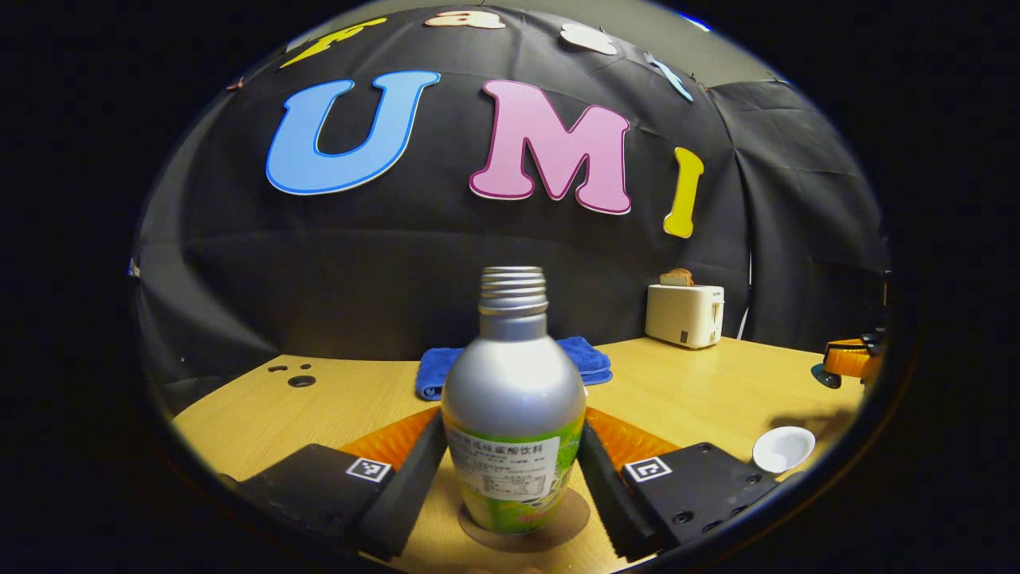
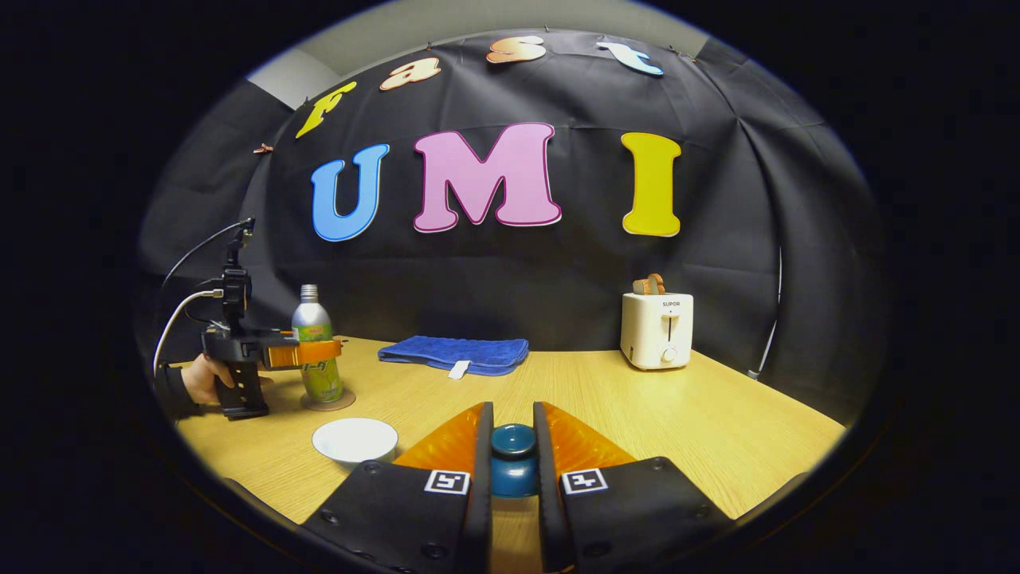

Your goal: Open the teacup lid with one hand, grasp the water bottle and pour water into the teacup with the other hand; after pouring, place the water bottle on the coaster and then close the teacup lid.

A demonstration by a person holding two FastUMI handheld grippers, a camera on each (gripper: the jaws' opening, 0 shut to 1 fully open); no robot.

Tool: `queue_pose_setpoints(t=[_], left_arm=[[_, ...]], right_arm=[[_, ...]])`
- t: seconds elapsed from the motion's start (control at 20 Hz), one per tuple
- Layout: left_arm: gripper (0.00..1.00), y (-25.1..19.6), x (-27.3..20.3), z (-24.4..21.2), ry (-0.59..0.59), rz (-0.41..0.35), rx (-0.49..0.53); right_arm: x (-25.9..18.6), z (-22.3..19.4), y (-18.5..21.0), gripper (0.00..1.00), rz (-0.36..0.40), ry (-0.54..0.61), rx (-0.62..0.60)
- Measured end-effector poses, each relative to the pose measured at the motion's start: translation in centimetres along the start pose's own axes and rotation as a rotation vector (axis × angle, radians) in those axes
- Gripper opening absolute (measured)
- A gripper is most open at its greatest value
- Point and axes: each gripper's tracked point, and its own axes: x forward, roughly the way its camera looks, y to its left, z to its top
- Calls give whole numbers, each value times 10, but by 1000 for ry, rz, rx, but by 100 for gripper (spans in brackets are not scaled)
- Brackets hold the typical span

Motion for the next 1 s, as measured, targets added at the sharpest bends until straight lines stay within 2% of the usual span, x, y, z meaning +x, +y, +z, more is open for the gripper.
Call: queue_pose_setpoints(t=[0.05, 0.4, 0.7, 0.8, 1.0], left_arm=[[98, 1, -5, 2, 3, 5, -7], [98, -4, -75, 10, 5, -11, 2], [98, 13, -135, -7, -32, 96, -19], [98, 15, -145, -13, -34, 116, -35], [98, 24, -152, -10, -58, 152, 13]], right_arm=[[0, 0, 0, 27, 0, 0, 0], [0, 0, 0, 27, 0, 0, 0], [0, 0, 0, 27, 0, 0, 0], [-1, 0, -1, 27, -5, 2, 0], [-5, 0, 15, 27, 18, 1, 0]])
